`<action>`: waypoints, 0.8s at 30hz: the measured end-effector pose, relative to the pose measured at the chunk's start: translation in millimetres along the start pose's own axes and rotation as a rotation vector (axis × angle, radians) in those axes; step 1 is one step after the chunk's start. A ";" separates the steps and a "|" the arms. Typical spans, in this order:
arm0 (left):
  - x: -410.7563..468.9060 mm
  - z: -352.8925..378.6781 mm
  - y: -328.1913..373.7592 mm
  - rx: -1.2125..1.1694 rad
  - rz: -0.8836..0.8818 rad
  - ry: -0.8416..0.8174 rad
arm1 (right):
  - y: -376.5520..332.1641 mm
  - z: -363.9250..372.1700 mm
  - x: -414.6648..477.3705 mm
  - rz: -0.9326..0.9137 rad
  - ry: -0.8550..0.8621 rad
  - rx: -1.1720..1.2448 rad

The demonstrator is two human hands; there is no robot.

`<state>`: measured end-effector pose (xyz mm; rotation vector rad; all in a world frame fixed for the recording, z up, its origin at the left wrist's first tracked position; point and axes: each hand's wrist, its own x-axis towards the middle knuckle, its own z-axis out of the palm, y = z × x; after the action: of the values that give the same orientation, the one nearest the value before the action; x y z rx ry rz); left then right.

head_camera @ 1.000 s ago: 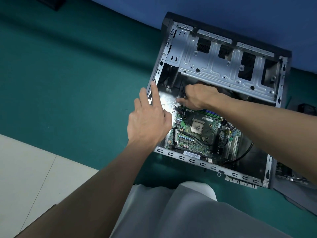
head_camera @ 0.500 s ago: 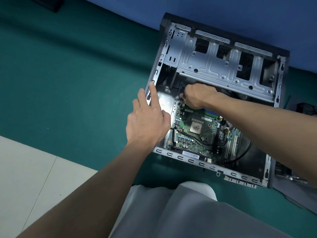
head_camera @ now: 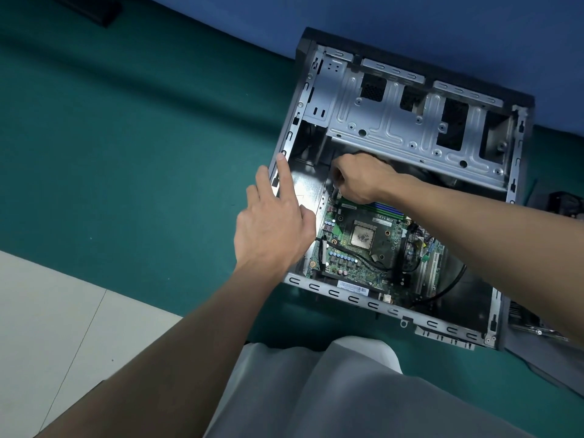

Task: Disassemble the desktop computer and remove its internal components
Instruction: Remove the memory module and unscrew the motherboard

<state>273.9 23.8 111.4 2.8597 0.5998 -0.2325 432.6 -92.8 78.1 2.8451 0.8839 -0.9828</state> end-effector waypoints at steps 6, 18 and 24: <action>0.3 0.3 0.4 0.006 0.002 -0.002 | -1.2 -0.4 0.1 0.022 0.007 -0.181; 0.3 -0.4 0.3 0.002 0.000 -0.005 | -2.9 -2.0 -2.8 -0.020 0.012 -0.189; -0.1 -0.3 0.5 0.001 0.003 -0.006 | -0.4 -2.7 -0.6 -0.028 -0.061 0.060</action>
<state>274.0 23.4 111.7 2.8602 0.5939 -0.2405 433.6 -92.3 80.7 2.8420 0.9065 -1.1112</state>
